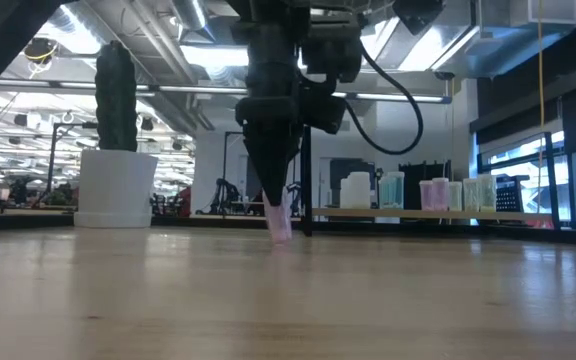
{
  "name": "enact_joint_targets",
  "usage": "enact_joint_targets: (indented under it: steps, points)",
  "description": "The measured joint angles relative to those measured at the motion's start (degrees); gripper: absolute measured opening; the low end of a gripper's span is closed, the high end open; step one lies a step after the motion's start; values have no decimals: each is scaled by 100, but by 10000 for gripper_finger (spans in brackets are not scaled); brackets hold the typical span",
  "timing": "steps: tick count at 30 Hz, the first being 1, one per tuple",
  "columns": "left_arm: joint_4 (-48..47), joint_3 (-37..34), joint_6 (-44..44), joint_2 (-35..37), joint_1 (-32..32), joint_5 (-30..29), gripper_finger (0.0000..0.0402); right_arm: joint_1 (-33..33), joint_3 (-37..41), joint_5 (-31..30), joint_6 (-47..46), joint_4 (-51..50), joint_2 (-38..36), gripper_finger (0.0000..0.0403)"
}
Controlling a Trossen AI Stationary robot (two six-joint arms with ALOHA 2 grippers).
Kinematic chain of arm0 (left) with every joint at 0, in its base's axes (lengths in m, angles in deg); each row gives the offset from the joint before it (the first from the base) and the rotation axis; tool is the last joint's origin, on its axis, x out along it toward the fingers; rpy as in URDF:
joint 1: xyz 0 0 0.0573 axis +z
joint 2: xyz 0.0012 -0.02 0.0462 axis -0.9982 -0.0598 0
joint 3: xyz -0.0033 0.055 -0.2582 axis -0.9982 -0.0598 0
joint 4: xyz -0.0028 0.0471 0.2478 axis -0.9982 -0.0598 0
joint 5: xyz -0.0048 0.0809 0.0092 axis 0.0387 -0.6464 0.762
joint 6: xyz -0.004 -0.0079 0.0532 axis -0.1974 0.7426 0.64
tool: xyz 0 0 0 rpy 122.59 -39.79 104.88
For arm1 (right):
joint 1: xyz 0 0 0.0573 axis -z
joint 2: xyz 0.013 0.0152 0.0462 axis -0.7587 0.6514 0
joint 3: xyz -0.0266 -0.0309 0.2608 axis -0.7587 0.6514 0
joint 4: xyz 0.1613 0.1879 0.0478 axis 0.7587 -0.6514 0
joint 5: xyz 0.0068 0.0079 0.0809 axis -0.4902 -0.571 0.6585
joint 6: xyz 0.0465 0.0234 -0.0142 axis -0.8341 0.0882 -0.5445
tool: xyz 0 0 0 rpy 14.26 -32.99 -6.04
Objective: Pick and place medicine bottles onto shelf by color
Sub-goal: Put the pink pill bottle on the shelf aligned with the other pink pill bottles
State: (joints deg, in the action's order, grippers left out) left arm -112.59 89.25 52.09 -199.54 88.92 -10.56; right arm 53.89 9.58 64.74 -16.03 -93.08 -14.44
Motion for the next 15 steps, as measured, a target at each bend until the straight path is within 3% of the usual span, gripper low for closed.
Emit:
enact_joint_targets:
  steps: [15]
  points:
    - [17, -2, -46, 0, -15, 256, 101, 0, 0, -1, 0, 0, 0, 207]
